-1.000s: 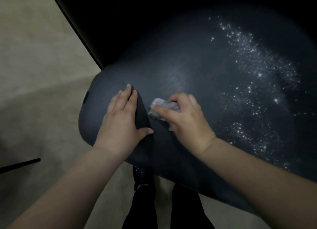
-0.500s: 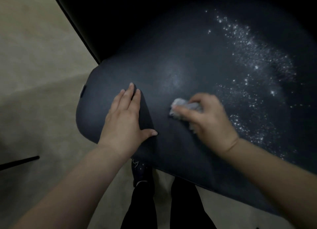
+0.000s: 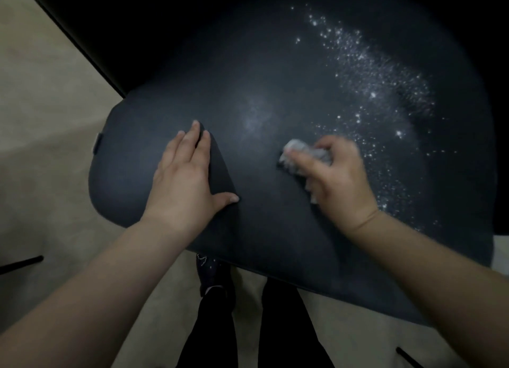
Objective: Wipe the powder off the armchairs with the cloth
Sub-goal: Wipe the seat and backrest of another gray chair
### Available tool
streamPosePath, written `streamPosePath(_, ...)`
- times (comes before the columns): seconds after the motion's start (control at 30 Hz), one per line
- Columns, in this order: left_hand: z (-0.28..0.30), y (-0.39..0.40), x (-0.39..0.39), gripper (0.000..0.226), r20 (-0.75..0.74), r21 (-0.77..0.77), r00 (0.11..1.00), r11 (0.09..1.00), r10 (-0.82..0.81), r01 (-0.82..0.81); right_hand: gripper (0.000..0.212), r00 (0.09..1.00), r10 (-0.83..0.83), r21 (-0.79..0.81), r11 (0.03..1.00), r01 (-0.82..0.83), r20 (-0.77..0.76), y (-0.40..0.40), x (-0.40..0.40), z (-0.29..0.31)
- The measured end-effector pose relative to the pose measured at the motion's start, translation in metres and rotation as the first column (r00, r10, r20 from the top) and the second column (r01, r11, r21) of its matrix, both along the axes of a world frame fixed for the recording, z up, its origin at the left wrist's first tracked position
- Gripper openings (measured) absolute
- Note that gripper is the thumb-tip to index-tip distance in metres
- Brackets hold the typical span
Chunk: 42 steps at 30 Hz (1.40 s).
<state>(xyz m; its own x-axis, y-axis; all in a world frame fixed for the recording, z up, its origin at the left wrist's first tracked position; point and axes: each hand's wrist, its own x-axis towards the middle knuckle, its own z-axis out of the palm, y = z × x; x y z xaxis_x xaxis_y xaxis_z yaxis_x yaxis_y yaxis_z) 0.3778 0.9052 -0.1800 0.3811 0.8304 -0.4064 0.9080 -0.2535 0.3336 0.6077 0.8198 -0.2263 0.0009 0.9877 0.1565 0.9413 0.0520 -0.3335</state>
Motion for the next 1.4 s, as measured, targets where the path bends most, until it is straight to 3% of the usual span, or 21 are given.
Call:
streamPosePath(0.07,0.0,0.0,0.008,0.114,0.012,-0.002,1.0,1.0,-0.003,0.003,0.031,0.984,-0.176,0.041,0.984,0.176,0.013,0.009,0.009,0.002)
streamPosePath(0.13,0.0,-0.001,0.021,0.111,0.023,-0.012,1.0,1.0,-0.004,0.004,0.037,0.959,-0.272,0.057,0.959,0.277,-0.083,0.005,-0.006,0.002)
streamPosePath(0.2,0.0,-0.002,0.032,0.109,0.028,-0.009,0.999,1.0,-0.02,0.02,0.036,0.965,-0.212,0.02,0.976,0.218,-0.153,-0.005,-0.027,0.002)
streamPosePath(0.3,0.001,0.0,0.044,0.105,0.032,0.011,0.997,0.998,-0.068,0.068,0.037,0.987,-0.12,0.009,0.993,0.121,-0.105,-0.007,-0.007,0.006)
streamPosePath(0.47,-0.005,0.014,0.045,0.089,-0.012,0.059,0.998,0.996,-0.069,0.069,0.046,0.832,-0.52,-0.01,0.849,0.528,-0.192,-0.014,0.019,0.008)
streamPosePath(0.67,-0.01,0.021,0.058,0.077,-0.004,0.09,0.997,0.993,-0.073,0.073,0.034,0.962,-0.172,0.018,0.984,0.18,-0.211,0.033,-0.007,0.003)
streamPosePath(0.77,-0.013,0.024,0.06,0.075,0.006,0.093,0.996,0.992,-0.088,0.087,0.035,0.943,-0.278,0.05,0.955,0.291,-0.185,0.053,0.02,0.0)
streamPosePath(0.87,-0.014,0.032,0.061,0.073,0.025,0.108,0.997,0.992,-0.07,0.067,0.04,0.815,-0.523,0.028,0.837,0.546,-0.249,0.027,0.027,-0.001)
streamPosePath(0.93,-0.016,0.037,0.063,0.071,0.042,0.112,0.998,0.992,-0.056,0.051,0.041,0.837,-0.485,0.012,0.863,0.504,-0.254,0.014,0.009,0.001)
streamPosePath(1.0,-0.017,0.041,0.067,0.069,0.051,0.111,0.997,0.993,-0.053,0.047,0.034,0.931,-0.281,0.011,0.956,0.292,-0.233,0.02,-0.003,0.0)
streamPosePath(1.07,-0.019,0.044,0.07,0.068,0.063,0.116,0.996,0.992,-0.056,0.048,0.032,0.969,-0.15,0.014,0.988,0.155,-0.198,0.046,0.009,-0.001)
streamPosePath(1.13,-0.021,0.049,0.07,0.068,0.067,0.122,0.997,0.992,-0.048,0.039,0.032,0.959,-0.211,0.044,0.974,0.223,-0.19,0.072,0.031,-0.005)
streamPosePath(1.27,-0.022,0.058,0.073,0.066,0.085,0.12,0.996,0.993,-0.017,0.007,0.036,0.812,-0.517,0.029,0.839,0.544,-0.271,0.067,0.041,-0.004)
streamPosePath(1.4,-0.024,0.071,0.085,0.065,0.093,0.12,0.996,0.993,0.004,-0.015,0.033,0.898,-0.367,0.039,0.921,0.387,-0.243,0.058,0.014,-0.005)
